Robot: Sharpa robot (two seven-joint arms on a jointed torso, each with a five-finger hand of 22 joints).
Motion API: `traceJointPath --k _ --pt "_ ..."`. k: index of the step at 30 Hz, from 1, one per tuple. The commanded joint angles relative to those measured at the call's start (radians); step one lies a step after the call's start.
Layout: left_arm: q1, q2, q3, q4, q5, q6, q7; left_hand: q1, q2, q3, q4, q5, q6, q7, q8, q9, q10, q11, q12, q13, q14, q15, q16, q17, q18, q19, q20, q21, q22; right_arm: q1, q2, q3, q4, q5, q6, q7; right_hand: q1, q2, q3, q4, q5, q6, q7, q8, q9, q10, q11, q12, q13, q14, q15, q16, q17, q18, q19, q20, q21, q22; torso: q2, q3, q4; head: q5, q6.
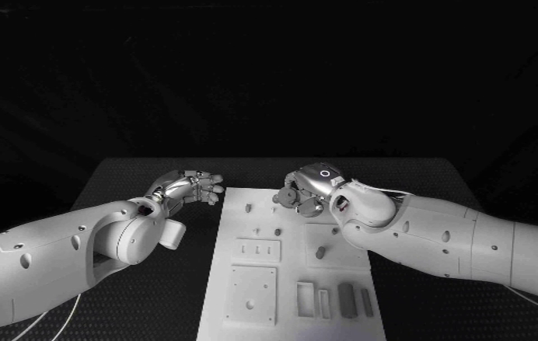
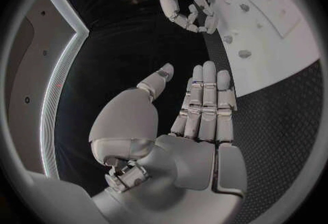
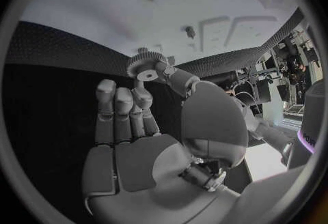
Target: Assemble the parts on the task board
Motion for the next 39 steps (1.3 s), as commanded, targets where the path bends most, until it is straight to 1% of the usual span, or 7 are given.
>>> traceJointPath --k 1,8,11,23,30,33,39 --pt "0.001 0.001 0.001 0.002 -0.001 0.001 0.009 -0.002 0.005 0.000 -0.005 0.001 0.001 0.003 -0.004 -0.001 0.002 0.008 -0.004 0.002 -0.004 0.001 -0.007 0.002 0.010 -0.006 -0.002 0.004 0.016 0.000 0.020 -0.007 -0.001 -0.063 -0.019 -0.027 0.002 -0.012 0.001 0.004 -0.004 0.135 -0.017 -0.004 0.000 -0.155 -0.036 -0.005 -0.001 0.008 -0.005 -0.001 -0.001 0.042 0.023 -0.017 0.007 -0.002 0.001 -0.0008 0.0013 0.001 0.000" --pt "0.001 0.008 0.001 -0.005 -0.001 0.007 0.003 -0.002 0.005 0.000 -0.006 0.001 0.001 0.003 -0.004 -0.001 0.002 0.008 -0.004 0.002 -0.004 0.001 -0.007 0.002 0.010 -0.006 -0.002 0.004 0.016 -0.002 0.071 -0.035 -0.039 -0.053 -0.012 -0.030 0.003 -0.014 0.004 0.008 -0.005 0.134 -0.017 -0.005 0.000 -0.153 -0.036 -0.006 -0.002 0.011 -0.006 -0.001 -0.002 0.042 0.025 -0.019 0.007 -0.003 0.001 -0.0020 0.0064 -0.002 -0.001" --pt "0.001 0.009 0.001 -0.007 -0.001 0.004 0.006 -0.003 0.005 0.000 -0.006 0.001 0.001 0.003 -0.004 -0.001 0.002 0.008 -0.004 0.002 -0.004 0.001 -0.007 0.002 0.010 -0.006 -0.002 0.004 0.016 -0.007 0.092 -0.042 -0.052 -0.052 -0.007 -0.029 0.003 -0.015 0.004 0.009 -0.005 0.133 -0.017 -0.005 0.000 -0.152 -0.036 -0.006 -0.002 0.011 -0.006 -0.002 -0.002 0.042 0.026 -0.019 0.007 -0.003 0.002 -0.0021 0.0065 -0.003 -0.002" --pt "0.001 0.015 0.001 -0.011 -0.001 -0.001 0.010 -0.002 0.006 0.001 -0.007 0.002 0.002 0.003 -0.003 0.000 0.004 0.007 -0.004 0.003 -0.002 0.000 -0.006 0.003 0.011 -0.006 -0.003 0.005 0.016 -0.023 0.131 -0.047 -0.091 -0.048 0.002 -0.028 0.002 -0.016 0.002 0.010 -0.004 0.130 -0.016 -0.007 0.000 -0.152 -0.035 -0.007 -0.003 0.012 -0.006 -0.003 -0.003 0.042 0.027 -0.020 0.006 -0.004 0.002 -0.0035 0.0114 -0.002 -0.004" --pt "0.001 0.014 0.001 -0.012 -0.001 0.001 0.010 -0.002 0.006 0.001 -0.007 0.002 0.002 0.003 -0.003 0.000 0.004 0.007 -0.004 0.003 -0.002 0.000 -0.006 0.003 0.011 -0.006 -0.003 0.005 0.016 -0.024 0.134 -0.048 -0.098 -0.044 0.021 -0.030 0.002 -0.016 0.001 0.010 -0.004 0.127 -0.015 -0.008 0.000 -0.153 -0.035 -0.008 -0.004 0.012 -0.006 -0.004 -0.004 0.042 0.027 -0.021 0.006 -0.005 0.002 -0.0042 0.0093 0.002 -0.004" --pt "0.001 0.014 0.001 -0.011 -0.001 0.002 0.009 -0.003 0.006 0.001 -0.007 0.002 0.002 0.003 -0.003 0.000 0.004 0.008 -0.004 0.003 -0.003 0.000 -0.006 0.003 0.011 -0.006 -0.003 0.005 0.016 -0.024 0.134 -0.048 -0.105 -0.045 0.021 -0.034 0.002 -0.016 0.001 0.010 -0.004 0.125 -0.015 -0.010 -0.001 -0.153 -0.034 -0.009 -0.004 0.012 -0.005 -0.005 -0.004 0.042 0.026 -0.021 0.005 -0.005 0.002 -0.0028 0.0067 0.003 -0.004" --pt "0.001 0.014 0.001 -0.012 -0.001 0.004 0.008 -0.003 0.006 0.001 -0.007 0.002 0.002 0.003 -0.003 0.000 0.004 0.008 -0.005 0.003 -0.003 0.000 -0.007 0.003 0.010 -0.006 -0.002 0.005 0.016 -0.024 0.134 -0.048 -0.111 -0.048 0.030 -0.041 0.003 -0.016 0.001 0.009 -0.004 0.122 -0.014 -0.011 -0.001 -0.154 -0.033 -0.010 -0.004 0.012 -0.004 -0.006 -0.004 0.042 0.026 -0.022 0.005 -0.006 0.002 -0.0024 0.0073 0.003 -0.002"
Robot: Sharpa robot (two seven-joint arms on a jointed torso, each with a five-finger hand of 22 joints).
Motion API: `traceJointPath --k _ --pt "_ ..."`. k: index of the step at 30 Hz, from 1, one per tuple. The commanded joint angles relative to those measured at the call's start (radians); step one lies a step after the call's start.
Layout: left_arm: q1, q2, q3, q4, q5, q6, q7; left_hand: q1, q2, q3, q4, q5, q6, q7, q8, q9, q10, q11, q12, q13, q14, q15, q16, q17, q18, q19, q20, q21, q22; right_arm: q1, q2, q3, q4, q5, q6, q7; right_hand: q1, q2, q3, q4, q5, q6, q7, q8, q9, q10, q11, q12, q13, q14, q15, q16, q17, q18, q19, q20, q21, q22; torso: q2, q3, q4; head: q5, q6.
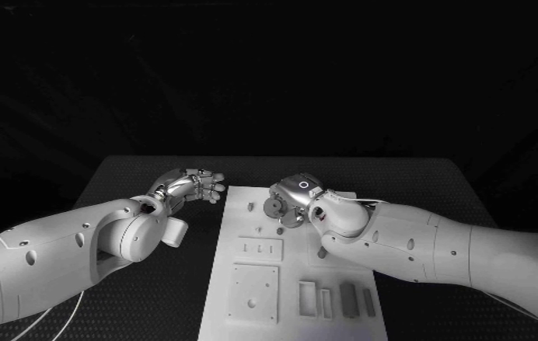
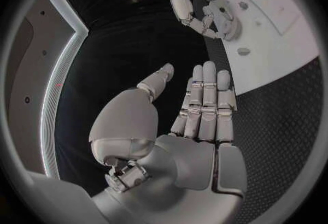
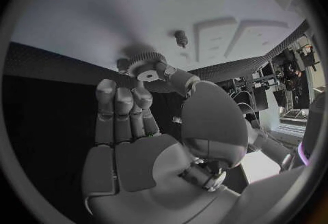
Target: Assemble the parts on the task board
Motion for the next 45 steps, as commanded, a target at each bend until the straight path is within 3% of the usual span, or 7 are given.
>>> traceJointPath --k 1,20,32,34,38,41,45 --pt "0.001 0.002 0.001 0.001 -0.001 0.006 0.008 -0.004 0.006 -0.002 -0.004 0.002 0.002 0.003 -0.004 -0.001 0.000 0.004 -0.005 0.001 -0.003 0.000 -0.007 0.002 0.016 -0.006 -0.002 0.005 0.016 -0.001 0.001 -0.001 -0.003 -0.014 0.030 -0.014 0.004 -0.009 0.001 0.003 -0.004 0.120 -0.012 -0.005 0.000 -0.154 -0.033 -0.006 -0.001 -0.002 -0.005 -0.004 -0.001 0.046 0.017 -0.017 0.001 -0.002 0.000 0.0008 -0.0001 0.000 0.001" --pt "0.001 0.003 0.001 0.000 -0.001 0.008 0.007 -0.005 0.006 -0.002 -0.005 0.002 0.001 0.003 -0.004 -0.001 0.000 0.004 -0.006 0.001 -0.003 0.000 -0.007 0.002 0.016 -0.006 -0.002 0.006 0.016 -0.005 0.020 -0.002 -0.018 0.023 0.025 0.000 0.013 -0.024 -0.007 -0.013 -0.005 0.040 0.013 -0.051 -0.020 -0.167 -0.010 -0.012 -0.002 -0.008 0.015 -0.012 -0.003 0.046 0.009 -0.018 -0.003 -0.005 0.000 0.0015 -0.0001 0.001 0.001" --pt "0.001 0.002 0.001 0.000 -0.001 0.008 0.006 -0.007 0.008 -0.002 -0.004 0.002 0.001 0.004 -0.004 -0.001 -0.001 0.004 -0.006 0.001 -0.004 0.001 -0.008 0.002 0.016 -0.007 -0.002 0.006 0.016 -0.005 0.011 -0.002 -0.019 0.055 0.036 0.006 0.035 -0.026 -0.002 -0.038 0.010 -0.042 0.001 -0.090 -0.038 -0.174 -0.019 -0.016 -0.003 -0.013 0.011 -0.018 -0.004 0.046 0.003 -0.012 -0.009 -0.008 0.000 0.0006 -0.0014 0.002 0.000" --pt "0.001 0.002 0.001 0.000 -0.001 0.008 0.006 -0.007 0.008 -0.002 -0.004 0.002 0.000 0.004 -0.005 -0.001 -0.001 0.004 -0.007 0.001 -0.004 0.001 -0.008 0.002 0.016 -0.007 -0.002 0.006 0.016 -0.005 0.011 -0.002 -0.022 0.067 0.048 0.008 0.040 -0.023 0.005 -0.044 0.068 -0.042 0.001 -0.087 -0.037 -0.176 -0.020 -0.016 -0.003 -0.013 0.009 -0.020 -0.004 0.046 0.001 -0.010 -0.009 -0.008 0.000 0.0010 -0.0015 0.001 -0.001" --pt "0.001 0.001 0.001 0.001 -0.001 0.009 0.005 -0.007 0.009 -0.002 -0.003 0.002 0.000 0.004 -0.005 -0.001 -0.001 0.004 -0.007 0.001 -0.004 0.001 -0.008 0.002 0.016 -0.007 -0.002 0.006 0.016 -0.005 0.009 -0.002 -0.025 0.088 0.072 0.013 0.049 0.032 0.015 -0.103 0.336 -0.040 0.002 -0.077 -0.033 -0.181 -0.021 -0.015 -0.002 -0.017 0.010 -0.020 -0.001 0.046 -0.004 -0.006 -0.007 -0.005 0.000 0.0016 -0.0012 0.002 -0.001" --pt "0.001 0.001 0.001 0.001 -0.001 0.009 0.005 -0.008 0.009 -0.002 -0.003 0.002 0.000 0.004 -0.005 -0.001 -0.001 0.004 -0.007 0.001 -0.004 0.001 -0.008 0.002 0.016 -0.007 -0.002 0.006 0.016 -0.005 0.006 -0.002 -0.029 0.097 0.092 0.016 0.037 0.077 0.051 -0.131 0.417 -0.034 0.003 -0.070 -0.034 -0.185 -0.020 -0.015 -0.002 -0.020 0.011 -0.021 0.001 0.046 -0.009 0.002 -0.008 -0.005 0.000 0.0017 -0.0012 0.001 -0.003" --pt "0.001 0.000 0.001 0.001 -0.001 0.009 0.004 -0.008 0.009 -0.002 -0.003 0.002 0.000 0.004 -0.005 -0.001 -0.001 0.005 -0.007 0.001 -0.004 0.001 -0.008 0.002 0.016 -0.007 -0.002 0.006 0.015 -0.005 -0.001 -0.002 -0.031 0.110 0.095 0.018 0.014 0.094 0.085 -0.137 0.441 -0.027 0.003 -0.064 -0.036 -0.192 -0.017 -0.012 0.001 -0.025 0.013 -0.020 0.005 0.046 -0.012 0.007 -0.006 -0.003 0.000 0.0019 -0.0018 0.000 -0.003"
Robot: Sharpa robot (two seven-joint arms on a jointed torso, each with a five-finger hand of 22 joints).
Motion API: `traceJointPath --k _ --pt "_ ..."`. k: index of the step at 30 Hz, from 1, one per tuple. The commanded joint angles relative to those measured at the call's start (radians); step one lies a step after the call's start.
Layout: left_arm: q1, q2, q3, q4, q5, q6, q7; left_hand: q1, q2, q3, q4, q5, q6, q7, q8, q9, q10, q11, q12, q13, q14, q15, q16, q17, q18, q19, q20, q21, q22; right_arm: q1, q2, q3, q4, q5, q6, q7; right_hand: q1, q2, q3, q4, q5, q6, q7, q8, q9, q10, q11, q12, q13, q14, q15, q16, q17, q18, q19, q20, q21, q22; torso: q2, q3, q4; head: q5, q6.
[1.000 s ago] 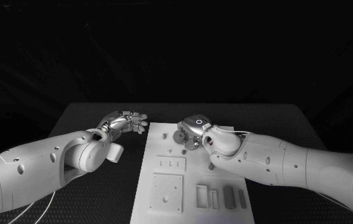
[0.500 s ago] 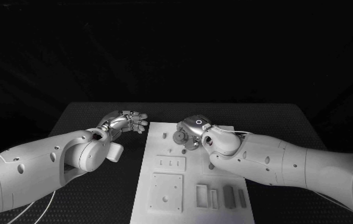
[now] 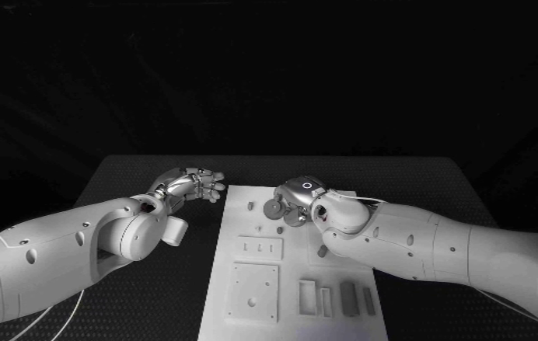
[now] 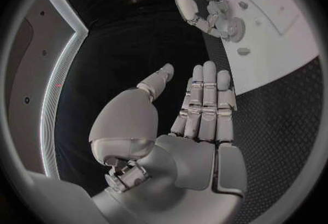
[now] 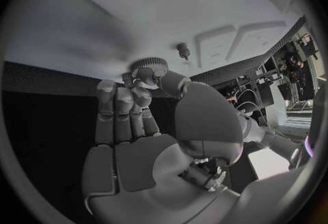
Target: Assemble the parts on the task board
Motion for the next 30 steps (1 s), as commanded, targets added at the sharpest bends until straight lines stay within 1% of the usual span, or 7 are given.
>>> traceJointPath --k 1,9,15,18,21,24,30 --pt "0.001 0.000 0.001 0.002 -0.001 0.008 0.005 -0.004 0.005 -0.002 -0.003 0.002 0.000 0.004 -0.005 -0.001 -0.001 0.005 -0.003 0.002 -0.004 0.001 -0.004 0.001 0.018 -0.007 -0.002 0.006 0.015 0.000 -0.007 0.000 -0.002 0.027 0.034 0.011 -0.008 0.007 0.011 -0.002 0.006 0.014 0.003 0.007 -0.002 -0.173 -0.004 0.001 0.003 -0.008 0.000 -0.001 0.002 0.048 -0.003 0.006 0.002 0.002 0.000 0.0003 -0.0010 -0.001 0.000" --pt "0.001 0.000 0.001 0.002 -0.001 0.009 0.005 -0.005 0.005 -0.002 -0.003 0.002 -0.002 0.004 -0.006 -0.001 -0.002 0.005 -0.004 0.002 -0.004 0.001 -0.005 0.001 0.018 -0.007 -0.002 0.007 0.015 0.000 -0.023 0.000 0.012 0.039 -0.045 0.025 -0.017 0.011 0.024 -0.007 0.005 0.025 0.008 0.013 -0.002 -0.173 -0.001 0.005 0.004 -0.007 0.003 0.002 0.004 0.048 -0.001 0.005 0.006 0.004 0.000 0.0014 -0.0009 -0.002 -0.001" --pt "0.001 -0.002 0.001 0.002 -0.001 0.009 0.005 -0.006 0.005 -0.002 -0.003 0.002 -0.002 0.005 -0.006 -0.001 -0.002 0.005 -0.005 0.002 -0.005 0.001 -0.005 0.002 0.018 -0.008 -0.002 0.007 0.015 0.000 -0.054 0.000 0.033 0.131 -0.196 0.112 -0.015 0.002 0.033 -0.011 0.001 0.027 0.009 0.014 -0.004 -0.169 0.000 0.007 0.004 -0.003 0.003 0.004 0.004 0.048 0.004 0.003 0.008 0.003 0.000 0.0014 -0.0007 -0.002 0.003" --pt "0.001 -0.003 0.001 0.001 -0.001 0.009 0.004 -0.006 0.005 -0.002 -0.003 0.002 -0.003 0.005 -0.007 -0.002 -0.002 0.005 -0.005 0.002 -0.005 0.001 -0.005 0.002 0.018 -0.008 -0.002 0.007 0.015 0.001 -0.075 0.001 0.044 0.205 -0.261 0.184 -0.019 -0.009 0.025 -0.009 0.029 0.026 0.012 0.015 -0.005 -0.164 0.002 0.008 0.001 0.001 0.005 0.002 0.002 0.048 0.011 0.001 0.009 0.001 0.000 0.0021 -0.0018 -0.002 0.004" --pt "0.001 -0.005 0.001 0.000 -0.001 0.008 0.005 -0.006 0.005 -0.002 -0.003 0.002 -0.003 0.005 -0.007 -0.002 -0.002 0.005 -0.005 0.002 -0.005 0.001 -0.005 0.002 0.018 -0.008 -0.002 0.007 0.015 0.006 -0.097 0.006 0.053 0.278 -0.319 0.243 -0.014 -0.021 0.002 -0.003 0.006 0.016 0.008 0.012 -0.009 -0.156 0.000 0.004 -0.005 0.009 0.003 -0.005 -0.001 0.048 0.019 -0.003 0.006 -0.005 0.000 0.0021 -0.0028 -0.002 0.008" --pt "0.001 -0.008 0.001 -0.001 -0.009 0.008 0.005 -0.006 0.005 -0.001 -0.003 0.002 -0.003 0.005 -0.007 -0.002 -0.002 0.005 -0.005 0.002 -0.005 0.001 -0.005 0.002 0.018 -0.008 -0.002 0.007 0.015 0.012 -0.125 0.019 0.066 0.334 -0.319 0.270 -0.019 -0.057 -0.035 0.022 -0.056 0.008 0.007 0.012 -0.011 -0.152 -0.001 -0.001 -0.009 0.013 0.002 -0.012 -0.002 0.048 0.023 -0.005 0.001 -0.012 0.000 0.0025 -0.0035 -0.004 0.011" --pt "0.001 -0.012 0.001 -0.008 -0.014 0.006 0.007 -0.006 0.005 -0.001 -0.003 0.003 -0.003 0.005 -0.007 -0.002 -0.002 0.005 -0.005 0.002 -0.005 0.001 -0.005 0.002 0.018 -0.008 -0.002 0.007 0.015 0.026 -0.207 0.036 0.104 0.419 -0.232 0.290 -0.027 -0.069 -0.046 0.034 -0.066 0.008 0.008 0.012 -0.011 -0.152 0.001 -0.002 -0.010 0.013 0.002 -0.013 -0.002 0.048 0.024 -0.004 0.000 -0.013 -0.001 0.0036 -0.0063 -0.006 0.019"
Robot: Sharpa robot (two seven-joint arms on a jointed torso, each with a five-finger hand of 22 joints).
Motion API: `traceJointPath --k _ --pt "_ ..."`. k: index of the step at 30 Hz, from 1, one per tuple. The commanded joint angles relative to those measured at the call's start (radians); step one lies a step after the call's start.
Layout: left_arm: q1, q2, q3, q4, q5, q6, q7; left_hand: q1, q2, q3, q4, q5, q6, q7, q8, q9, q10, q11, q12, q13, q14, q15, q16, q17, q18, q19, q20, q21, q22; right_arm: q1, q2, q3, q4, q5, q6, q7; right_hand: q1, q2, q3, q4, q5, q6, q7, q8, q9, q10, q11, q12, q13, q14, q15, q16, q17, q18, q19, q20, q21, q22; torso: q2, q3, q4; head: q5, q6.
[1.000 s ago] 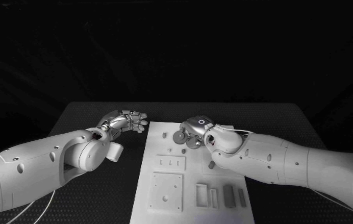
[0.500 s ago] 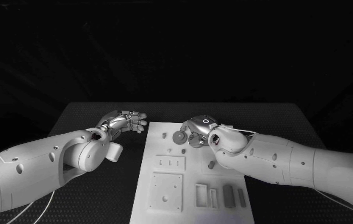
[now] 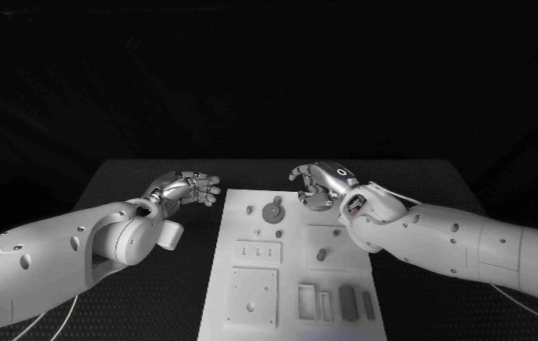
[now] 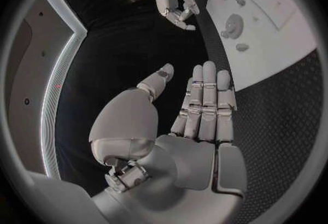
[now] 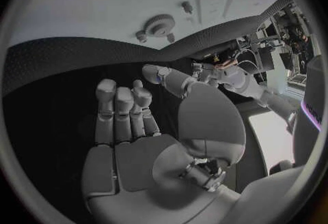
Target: Assemble the parts on the task board
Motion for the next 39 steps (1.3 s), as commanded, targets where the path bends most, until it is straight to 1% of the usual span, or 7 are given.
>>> traceJointPath --k 1,3,6,7,17,27,39 --pt "0.001 -0.002 0.001 -0.001 -0.010 0.004 0.010 -0.006 0.005 -0.001 -0.004 0.003 -0.003 0.005 -0.007 -0.002 -0.002 0.005 -0.005 0.001 -0.005 0.001 -0.005 0.001 0.009 -0.008 -0.002 0.007 0.015 0.003 -0.041 0.011 0.011 0.144 0.069 0.079 -0.073 -0.051 -0.088 0.025 -0.123 0.008 0.034 0.005 0.002 -0.156 0.023 -0.008 -0.002 -0.001 0.022 -0.006 -0.001 0.044 0.008 0.002 -0.001 0.000 0.000 0.0016 -0.0028 -0.003 0.005" --pt "0.001 -0.004 0.001 -0.002 -0.034 0.002 0.012 -0.005 0.005 -0.001 -0.005 0.003 -0.003 0.005 -0.006 -0.001 -0.002 0.005 -0.005 0.001 -0.005 0.001 -0.006 0.001 0.009 -0.008 -0.002 0.007 0.015 0.004 -0.067 0.024 0.008 0.222 0.122 0.111 -0.033 -0.048 -0.113 0.037 -0.253 0.010 0.050 0.007 0.001 -0.167 0.036 -0.011 -0.003 -0.009 0.035 -0.012 0.000 0.048 -0.005 -0.001 -0.014 -0.006 0.000 0.0035 -0.0070 -0.002 0.006" --pt "0.001 -0.002 0.001 -0.011 -0.054 0.001 0.016 -0.003 0.005 0.000 -0.006 0.003 -0.003 0.005 -0.007 -0.001 -0.002 0.005 -0.005 0.001 -0.005 0.001 -0.006 0.001 0.010 -0.009 -0.002 0.007 0.015 0.004 -0.101 0.043 -0.014 0.296 0.185 0.159 0.000 -0.046 -0.145 0.039 -0.364 0.008 0.052 0.006 -0.002 -0.179 0.038 -0.011 -0.001 -0.019 0.037 -0.014 0.004 0.048 -0.017 0.002 -0.019 -0.005 0.002 0.0070 -0.0118 -0.001 0.013" --pt "0.001 -0.002 0.001 -0.013 -0.054 0.001 0.016 -0.003 0.005 0.000 -0.006 0.003 -0.003 0.005 -0.007 -0.001 -0.002 0.005 -0.005 0.001 -0.005 0.001 -0.006 0.001 0.010 -0.009 -0.002 0.007 0.015 0.004 -0.108 0.044 -0.018 0.303 0.197 0.165 0.008 -0.042 -0.161 0.036 -0.376 0.007 0.052 0.006 -0.003 -0.183 0.038 -0.010 0.000 -0.023 0.037 -0.014 0.005 0.048 -0.022 0.004 -0.019 -0.004 0.001 0.0086 -0.0133 -0.001 0.014" --pt "0.000 0.004 0.001 -0.030 -0.048 0.006 0.016 -0.003 0.005 0.000 -0.007 0.003 -0.002 0.005 -0.006 -0.001 -0.002 0.005 -0.005 0.001 -0.006 0.001 -0.006 0.002 0.009 -0.010 -0.002 0.007 0.015 0.005 -0.161 0.045 -0.090 0.336 0.292 0.206 0.018 -0.030 -0.268 0.025 -0.372 0.004 0.053 0.006 -0.008 -0.195 0.039 -0.005 0.001 -0.035 0.039 -0.011 0.015 0.048 -0.041 0.012 -0.018 0.003 0.002 0.0185 -0.0172 -0.009 0.012" --pt "0.000 0.005 0.001 -0.034 -0.045 0.010 0.015 -0.002 0.005 0.000 -0.008 0.003 -0.001 0.004 -0.006 -0.001 -0.001 0.005 -0.006 0.002 -0.006 0.001 -0.007 0.002 0.009 -0.011 -0.002 0.007 0.015 -0.015 -0.176 0.045 -0.136 0.339 0.333 0.218 0.016 -0.029 -0.326 0.008 -0.355 -0.006 0.045 0.002 -0.013 -0.208 0.033 -0.008 -0.001 -0.049 0.033 -0.016 0.019 0.048 -0.059 0.018 -0.023 0.006 0.002 0.0153 -0.0174 -0.014 0.005" --pt "0.000 0.005 0.001 -0.037 -0.045 0.011 0.015 -0.003 0.005 0.000 -0.009 0.002 -0.001 0.004 -0.006 -0.001 -0.001 0.005 -0.006 0.002 -0.006 0.002 -0.007 0.002 0.009 -0.011 -0.001 0.008 0.015 -0.046 -0.194 0.044 -0.131 0.335 0.380 0.214 0.025 -0.027 -0.359 -0.015 -0.353 -0.013 0.037 0.002 -0.015 -0.218 0.026 -0.011 -0.002 -0.061 0.027 -0.021 0.021 0.048 -0.074 0.024 -0.030 0.007 0.001 0.0135 -0.0166 -0.014 -0.001"
